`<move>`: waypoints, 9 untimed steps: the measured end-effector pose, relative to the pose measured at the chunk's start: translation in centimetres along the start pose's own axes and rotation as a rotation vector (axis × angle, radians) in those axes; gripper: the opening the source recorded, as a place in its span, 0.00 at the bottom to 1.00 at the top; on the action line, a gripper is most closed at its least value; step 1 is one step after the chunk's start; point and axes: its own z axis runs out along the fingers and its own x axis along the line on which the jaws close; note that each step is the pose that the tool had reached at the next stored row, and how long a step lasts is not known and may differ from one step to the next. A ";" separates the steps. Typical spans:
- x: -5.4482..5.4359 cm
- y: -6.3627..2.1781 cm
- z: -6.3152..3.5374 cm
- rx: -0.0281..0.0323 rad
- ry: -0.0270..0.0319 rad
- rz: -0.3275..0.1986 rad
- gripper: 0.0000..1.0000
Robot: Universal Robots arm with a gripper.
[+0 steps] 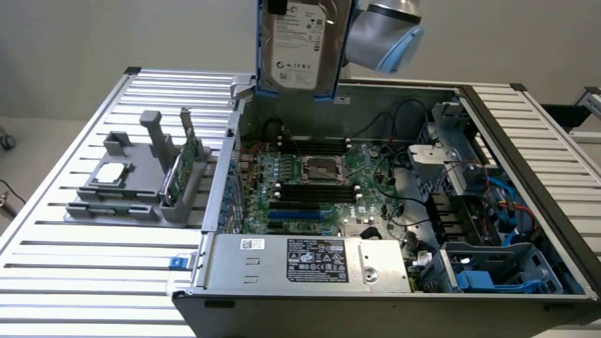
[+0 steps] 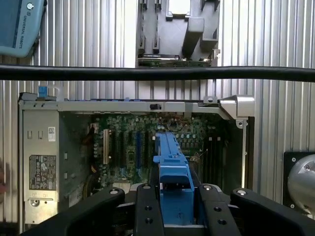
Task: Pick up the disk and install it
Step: 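Pick up the disk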
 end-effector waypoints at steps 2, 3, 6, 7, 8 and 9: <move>0.2 -0.57 -0.04 0.0022 0.0000 0.000 0.33; 0.3 -0.82 -0.05 0.0038 0.0001 0.000 0.33; 0.7 -1.36 -0.07 0.0155 0.0000 0.000 0.33; 0.8 -1.49 -0.08 0.0219 0.0001 0.000 0.33; 1.0 -1.60 -0.08 0.0284 0.0001 0.001 0.33; 1.2 -1.71 -0.09 0.0353 0.0000 0.001 0.33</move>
